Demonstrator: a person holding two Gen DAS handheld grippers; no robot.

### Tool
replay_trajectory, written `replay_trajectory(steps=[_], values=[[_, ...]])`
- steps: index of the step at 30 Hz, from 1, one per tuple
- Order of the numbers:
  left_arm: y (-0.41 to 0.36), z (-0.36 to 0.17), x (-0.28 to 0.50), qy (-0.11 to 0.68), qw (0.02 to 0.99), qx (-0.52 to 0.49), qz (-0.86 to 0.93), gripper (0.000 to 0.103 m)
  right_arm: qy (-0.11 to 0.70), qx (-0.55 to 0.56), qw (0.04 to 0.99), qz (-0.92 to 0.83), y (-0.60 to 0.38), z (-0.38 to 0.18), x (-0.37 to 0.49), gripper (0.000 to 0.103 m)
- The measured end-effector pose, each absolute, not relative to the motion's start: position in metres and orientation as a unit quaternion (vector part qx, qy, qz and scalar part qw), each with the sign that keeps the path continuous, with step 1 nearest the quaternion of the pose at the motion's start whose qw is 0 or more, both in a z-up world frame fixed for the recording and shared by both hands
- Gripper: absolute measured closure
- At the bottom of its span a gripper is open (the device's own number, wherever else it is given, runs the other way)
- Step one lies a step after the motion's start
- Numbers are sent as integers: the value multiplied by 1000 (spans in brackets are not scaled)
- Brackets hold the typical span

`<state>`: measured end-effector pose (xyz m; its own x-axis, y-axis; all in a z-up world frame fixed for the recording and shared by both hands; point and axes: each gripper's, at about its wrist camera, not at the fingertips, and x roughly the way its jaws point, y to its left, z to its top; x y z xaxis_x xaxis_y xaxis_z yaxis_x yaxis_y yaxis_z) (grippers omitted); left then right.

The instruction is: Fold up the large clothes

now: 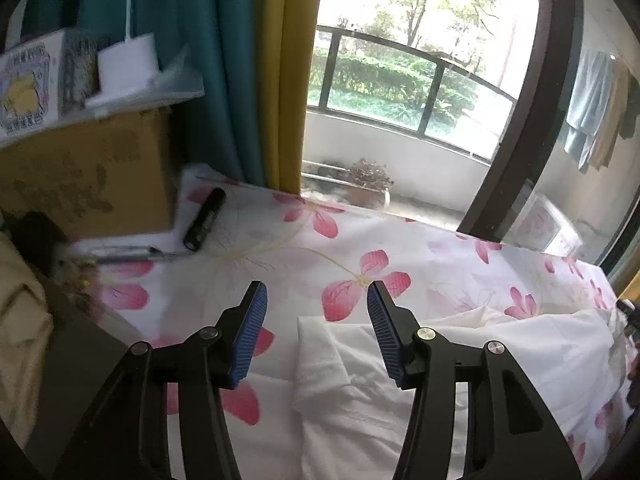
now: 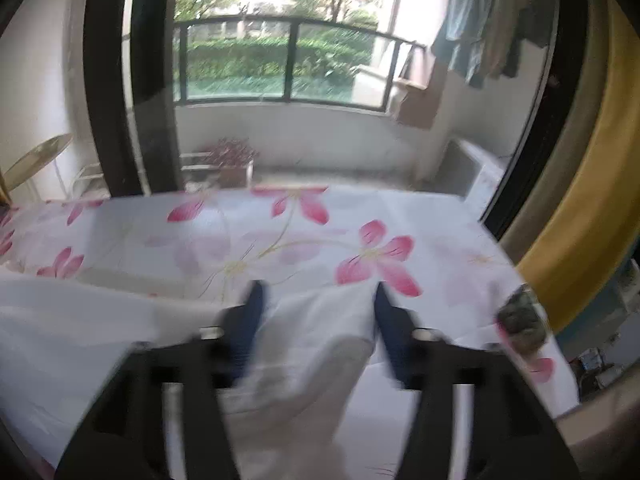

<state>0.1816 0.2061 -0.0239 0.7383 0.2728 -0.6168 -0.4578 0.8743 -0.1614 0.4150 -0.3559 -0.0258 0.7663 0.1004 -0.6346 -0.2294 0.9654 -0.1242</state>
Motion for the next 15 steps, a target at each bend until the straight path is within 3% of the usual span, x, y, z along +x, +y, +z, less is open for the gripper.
replay_trajectory(steps=[8, 15], values=[[166, -14, 164, 304, 933, -126, 146, 48, 292, -85, 943, 131, -352, 5, 370, 33], [95, -32, 172, 345, 934, -74, 48, 47, 301, -159, 900, 274, -281, -15, 320, 30]])
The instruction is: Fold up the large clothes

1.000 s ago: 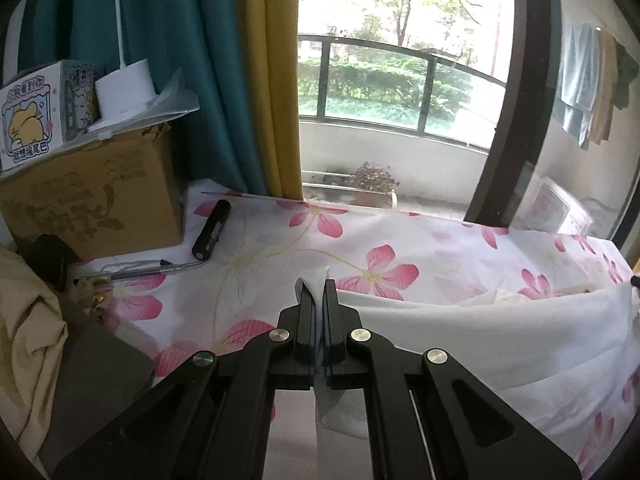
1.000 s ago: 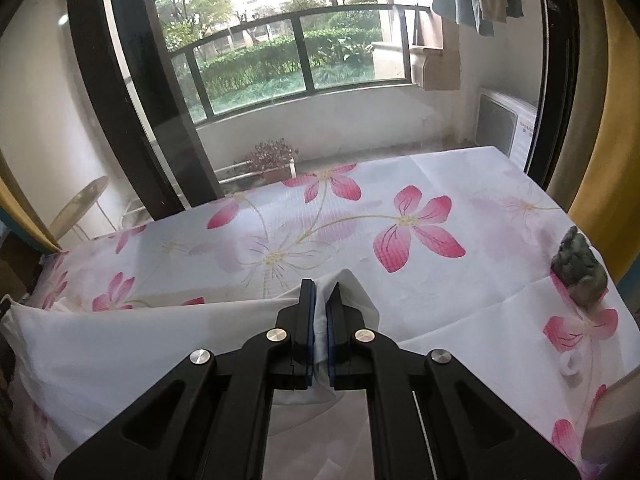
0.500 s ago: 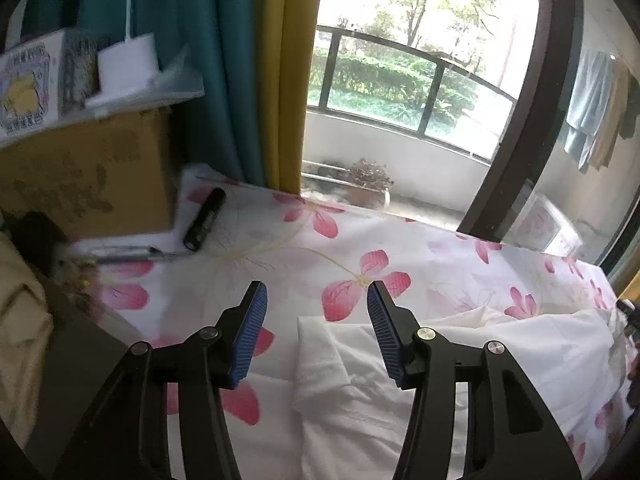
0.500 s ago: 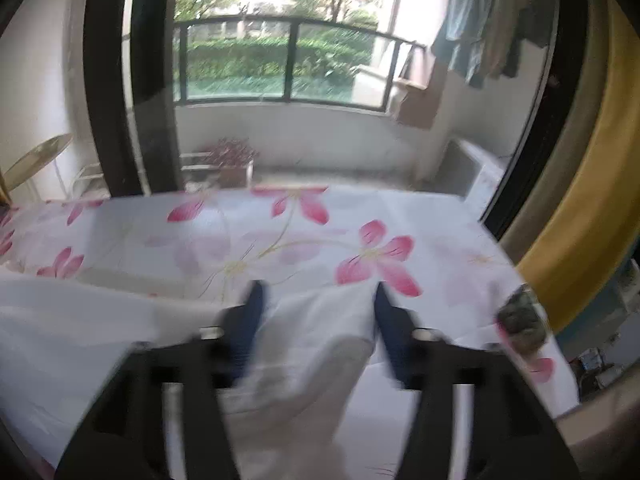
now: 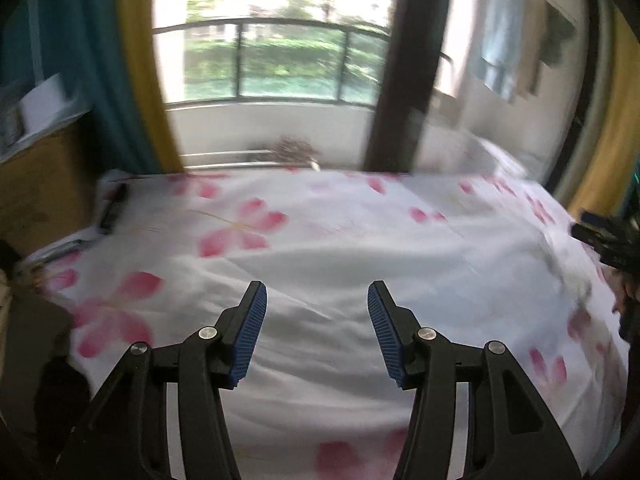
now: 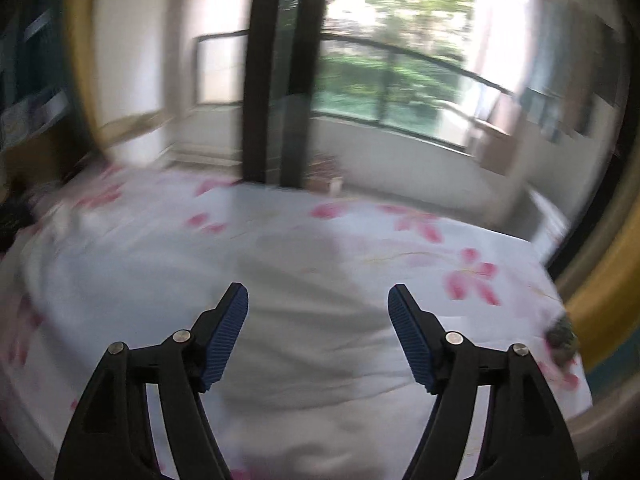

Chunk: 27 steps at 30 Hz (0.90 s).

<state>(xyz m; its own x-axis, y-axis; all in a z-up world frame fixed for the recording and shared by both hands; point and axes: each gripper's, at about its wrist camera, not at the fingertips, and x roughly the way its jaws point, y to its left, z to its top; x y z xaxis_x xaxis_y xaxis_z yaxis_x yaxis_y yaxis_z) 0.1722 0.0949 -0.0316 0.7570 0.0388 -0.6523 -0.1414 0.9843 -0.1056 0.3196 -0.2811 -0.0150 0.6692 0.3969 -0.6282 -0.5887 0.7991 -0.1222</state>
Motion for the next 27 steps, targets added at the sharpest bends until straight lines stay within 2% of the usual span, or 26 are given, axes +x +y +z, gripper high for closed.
replay_trajectory(steps=[4, 8, 14, 22, 23, 24, 25, 26, 27], values=[[62, -39, 176, 363, 931, -38, -2, 47, 297, -218, 870, 328, -252, -29, 290, 30], [36, -49, 178, 380, 924, -10, -44, 42, 290, -271, 845, 357, -237, -43, 266, 15], [12, -60, 182, 395, 915, 25, -74, 42, 279, -328, 840, 330, -230, -57, 263, 15], [-11, -66, 195, 412, 901, 81, -109, 42, 285, -303, 843, 341, -223, -49, 294, 15], [-11, -67, 199, 417, 900, 84, -100, 42, 286, -298, 841, 349, -222, -49, 295, 22], [-10, -67, 204, 420, 899, 87, -90, 42, 291, -291, 836, 364, -220, -48, 299, 45], [-9, -66, 207, 420, 899, 89, -85, 42, 300, -283, 830, 375, -217, -47, 304, 58], [-8, -64, 211, 418, 900, 88, -84, 42, 305, -278, 829, 377, -217, -46, 307, 76], [-7, -62, 213, 416, 901, 85, -85, 42, 307, -270, 830, 380, -215, -45, 313, 86]])
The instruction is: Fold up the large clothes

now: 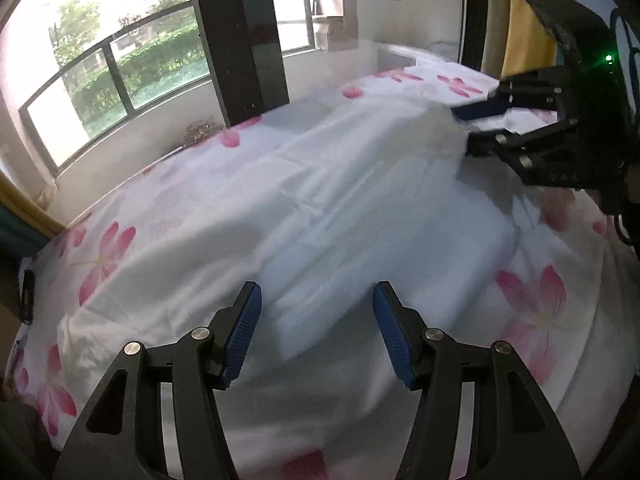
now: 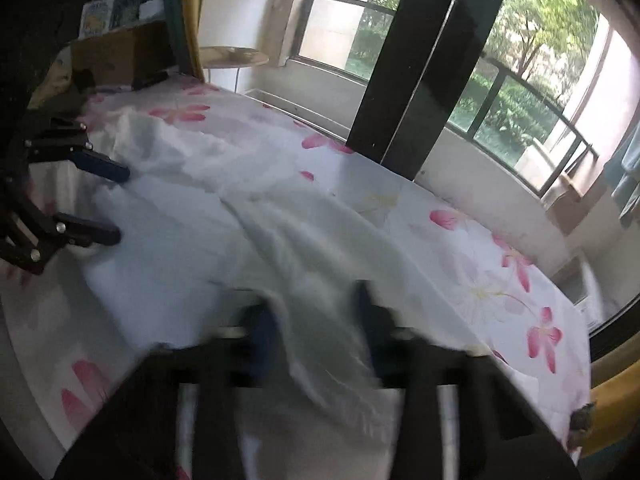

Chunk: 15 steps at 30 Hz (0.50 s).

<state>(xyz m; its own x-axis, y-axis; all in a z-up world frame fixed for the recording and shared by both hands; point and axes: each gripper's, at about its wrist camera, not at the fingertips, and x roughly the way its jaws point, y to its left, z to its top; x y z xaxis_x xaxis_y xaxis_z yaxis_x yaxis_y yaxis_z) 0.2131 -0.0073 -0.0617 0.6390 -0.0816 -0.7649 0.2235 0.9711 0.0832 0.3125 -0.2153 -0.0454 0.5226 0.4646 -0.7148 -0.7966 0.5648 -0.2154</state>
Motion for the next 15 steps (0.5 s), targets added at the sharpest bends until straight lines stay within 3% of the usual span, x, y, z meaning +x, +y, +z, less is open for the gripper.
replay_trajectory(steps=[7, 15], values=[[5, -55, 237, 415, 903, 95, -64, 42, 298, -252, 837, 384, -205, -31, 344, 94], [30, -62, 274, 431, 896, 108, -24, 42, 317, -228, 837, 384, -187, -28, 393, 94]])
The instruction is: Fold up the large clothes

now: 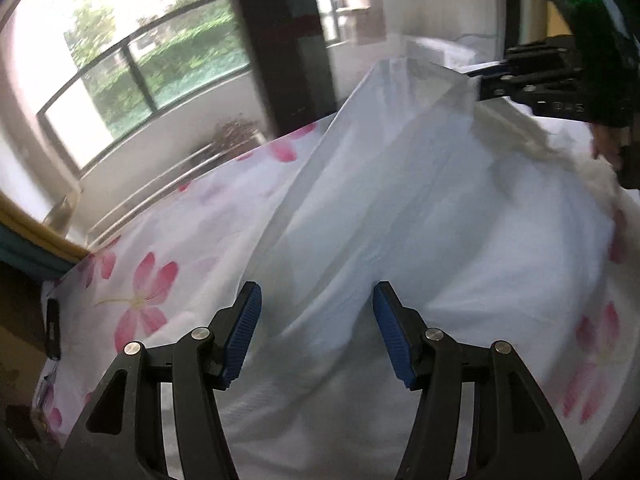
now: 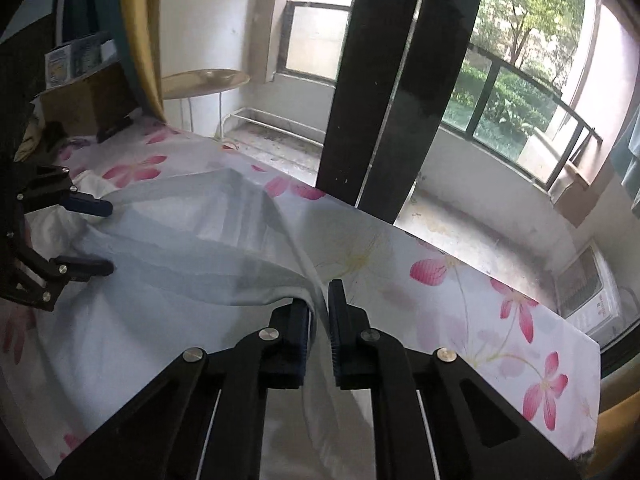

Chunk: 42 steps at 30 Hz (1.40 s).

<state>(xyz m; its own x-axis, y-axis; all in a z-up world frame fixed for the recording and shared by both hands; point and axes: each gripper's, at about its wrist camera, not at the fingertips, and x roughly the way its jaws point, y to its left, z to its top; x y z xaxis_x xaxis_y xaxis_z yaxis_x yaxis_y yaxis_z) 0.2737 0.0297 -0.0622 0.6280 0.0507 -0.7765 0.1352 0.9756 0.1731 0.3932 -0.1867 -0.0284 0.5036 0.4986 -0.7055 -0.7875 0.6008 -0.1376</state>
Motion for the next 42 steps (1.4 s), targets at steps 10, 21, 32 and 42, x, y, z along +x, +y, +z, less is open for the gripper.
replay_trajectory(steps=[10, 21, 32, 42], values=[[85, -64, 308, 437, 896, 65, 42, 42, 373, -230, 830, 345, -160, -48, 450, 93], [150, -58, 314, 424, 898, -3, 120, 42, 353, -221, 861, 293, -177, -24, 476, 17], [165, -23, 271, 386, 916, -105, 5, 41, 368, -221, 873, 234, -281, -13, 465, 17], [159, -29, 214, 396, 915, -39, 66, 41, 409, -219, 859, 218, -334, -67, 423, 17]])
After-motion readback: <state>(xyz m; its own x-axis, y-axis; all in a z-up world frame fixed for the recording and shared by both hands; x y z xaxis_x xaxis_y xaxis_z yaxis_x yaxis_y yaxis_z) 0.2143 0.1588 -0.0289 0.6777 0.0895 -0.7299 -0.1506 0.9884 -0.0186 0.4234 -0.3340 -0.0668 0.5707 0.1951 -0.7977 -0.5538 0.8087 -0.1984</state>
